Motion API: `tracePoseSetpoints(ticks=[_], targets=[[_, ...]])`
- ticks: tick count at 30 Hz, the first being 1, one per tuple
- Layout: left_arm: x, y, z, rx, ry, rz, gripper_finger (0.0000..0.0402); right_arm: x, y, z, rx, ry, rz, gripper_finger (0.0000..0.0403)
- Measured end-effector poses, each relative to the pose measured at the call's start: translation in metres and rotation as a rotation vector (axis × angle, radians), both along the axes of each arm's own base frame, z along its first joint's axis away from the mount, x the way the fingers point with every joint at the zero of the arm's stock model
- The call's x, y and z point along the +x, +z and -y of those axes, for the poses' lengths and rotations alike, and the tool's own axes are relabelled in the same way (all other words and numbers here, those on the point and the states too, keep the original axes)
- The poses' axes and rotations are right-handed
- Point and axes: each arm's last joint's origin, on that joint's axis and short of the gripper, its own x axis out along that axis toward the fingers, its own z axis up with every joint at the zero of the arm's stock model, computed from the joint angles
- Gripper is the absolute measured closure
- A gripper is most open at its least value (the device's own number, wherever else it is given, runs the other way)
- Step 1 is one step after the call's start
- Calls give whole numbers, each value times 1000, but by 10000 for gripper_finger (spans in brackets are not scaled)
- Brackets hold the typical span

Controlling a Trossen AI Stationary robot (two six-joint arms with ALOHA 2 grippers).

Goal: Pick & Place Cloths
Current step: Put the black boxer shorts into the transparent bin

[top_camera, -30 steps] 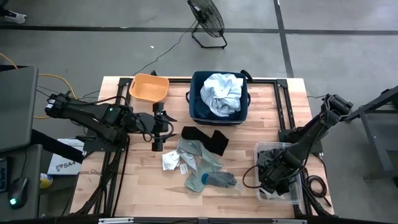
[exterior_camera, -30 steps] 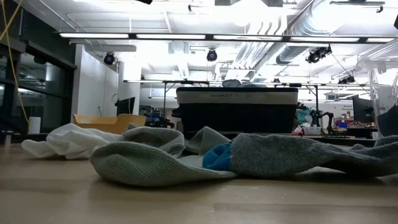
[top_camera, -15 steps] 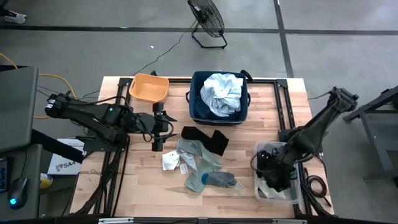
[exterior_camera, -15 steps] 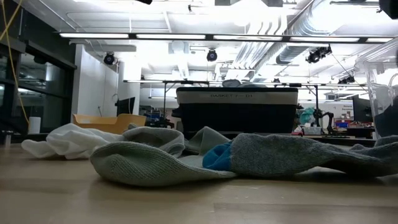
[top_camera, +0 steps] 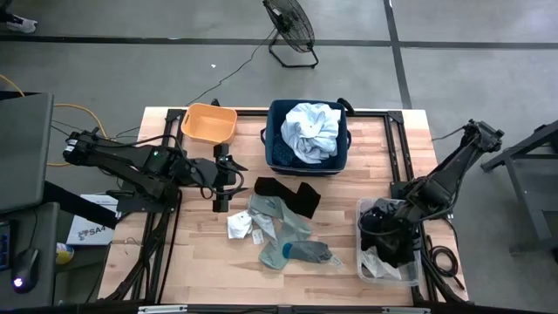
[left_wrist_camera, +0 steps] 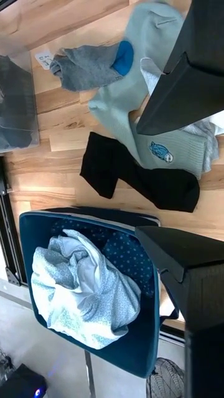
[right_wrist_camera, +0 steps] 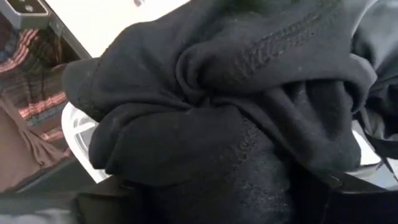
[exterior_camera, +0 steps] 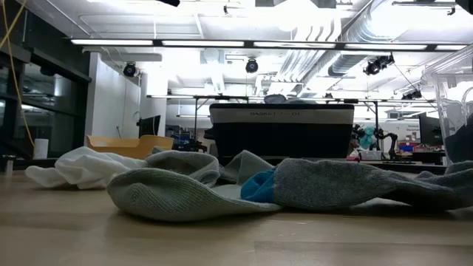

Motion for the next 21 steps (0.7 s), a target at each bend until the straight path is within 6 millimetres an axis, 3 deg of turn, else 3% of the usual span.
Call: tracePoseSetpoints(ticks=[10,16,21], targets=[[-1,-1,0,2,0,-9,153,-1,-2,4,-20,-25,-33,151],[-1,-1,0,1,2,-18,153,-1,-1,3,-2,-8,-44,79],[-1,-2,0,0,4,-21,153,-5,1,1,115,105,-130,17]])
